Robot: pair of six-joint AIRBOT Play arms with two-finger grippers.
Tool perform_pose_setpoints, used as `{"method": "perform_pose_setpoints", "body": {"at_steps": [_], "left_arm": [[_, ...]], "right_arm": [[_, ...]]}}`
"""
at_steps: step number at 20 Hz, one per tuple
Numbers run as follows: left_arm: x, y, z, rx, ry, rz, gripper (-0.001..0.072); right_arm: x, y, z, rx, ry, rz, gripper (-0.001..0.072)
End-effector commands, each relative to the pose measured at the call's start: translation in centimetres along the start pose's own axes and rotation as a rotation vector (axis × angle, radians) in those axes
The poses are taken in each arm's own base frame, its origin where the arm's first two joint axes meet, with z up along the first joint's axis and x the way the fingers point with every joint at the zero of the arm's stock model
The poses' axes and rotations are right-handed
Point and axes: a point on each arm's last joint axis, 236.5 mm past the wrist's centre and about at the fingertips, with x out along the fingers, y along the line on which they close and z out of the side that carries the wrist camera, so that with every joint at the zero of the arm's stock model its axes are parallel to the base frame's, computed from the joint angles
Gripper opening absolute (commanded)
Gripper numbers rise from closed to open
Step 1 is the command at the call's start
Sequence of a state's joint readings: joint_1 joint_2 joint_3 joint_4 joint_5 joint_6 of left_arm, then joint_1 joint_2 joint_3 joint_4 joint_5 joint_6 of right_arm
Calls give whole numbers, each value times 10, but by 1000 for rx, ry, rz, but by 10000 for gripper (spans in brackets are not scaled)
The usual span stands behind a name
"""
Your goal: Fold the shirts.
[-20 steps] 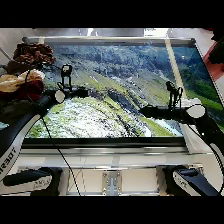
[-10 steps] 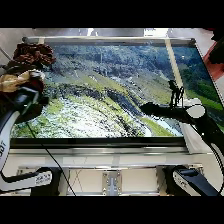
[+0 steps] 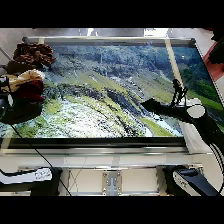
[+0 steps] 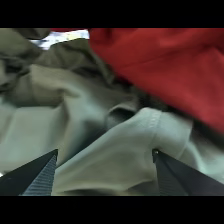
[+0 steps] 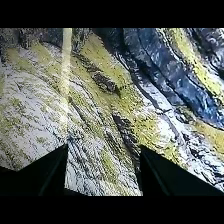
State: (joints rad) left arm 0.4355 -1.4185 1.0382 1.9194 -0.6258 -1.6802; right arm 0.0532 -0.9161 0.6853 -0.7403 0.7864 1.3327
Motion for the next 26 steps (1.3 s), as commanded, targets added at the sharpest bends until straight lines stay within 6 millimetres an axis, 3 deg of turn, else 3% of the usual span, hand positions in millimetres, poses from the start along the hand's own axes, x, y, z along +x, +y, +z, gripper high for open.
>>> {"method": "perform_pose_setpoints", "body": {"at_steps": [1, 6, 8, 11, 13, 15, 16, 17, 18, 19, 21, 23, 24, 26], "left_arm": [[1, -17, 16, -14, -26, -95, 694], [-11, -30, 39, -30, -65, -171, 694], [-3, -34, 26, -25, -14, -180, 694], [23, -46, -12, -11, 128, -204, 694], [36, -50, -18, -17, 142, -206, 695], [41, -49, -11, -35, 110, -198, 676], [41, -48, -5, -43, 86, -194, 469], [41, -47, -1, -44, 74, -192, 142], [40, -47, 2, -48, 71, -192, 10], [37, -46, 3, -56, 82, -194, 12], [23, -51, 1, -82, 149, -229, 12], [-7, -72, 4, -86, 203, -339, 11], [-28, -90, 12, -71, 192, -417, 11], [-96, -141, 41, -57, 94, -649, 10]], "right_arm": [[0, -2, 5, 11, -21, -6, 525], [0, -2, 8, 10, -33, -9, 525], [-1, -3, 12, 10, -49, -13, 525], [-1, -4, 14, 10, -60, -15, 525], [-1, -4, 14, 11, -60, -14, 525], [-1, -4, 14, 11, -60, -14, 525], [-1, -4, 14, 12, -60, -14, 524], [-1, -4, 14, 11, -60, -14, 524], [-1, -4, 14, 11, -60, -14, 522], [-1, -4, 14, 11, -60, -15, 520], [-1, -4, 17, 11, -71, -18, 513], [-2, -7, 26, 10, -109, -29, 514], [-3, -10, 34, 4, -142, -41, 514], [-7, -17, 52, -17, -218, -73, 514]]}}
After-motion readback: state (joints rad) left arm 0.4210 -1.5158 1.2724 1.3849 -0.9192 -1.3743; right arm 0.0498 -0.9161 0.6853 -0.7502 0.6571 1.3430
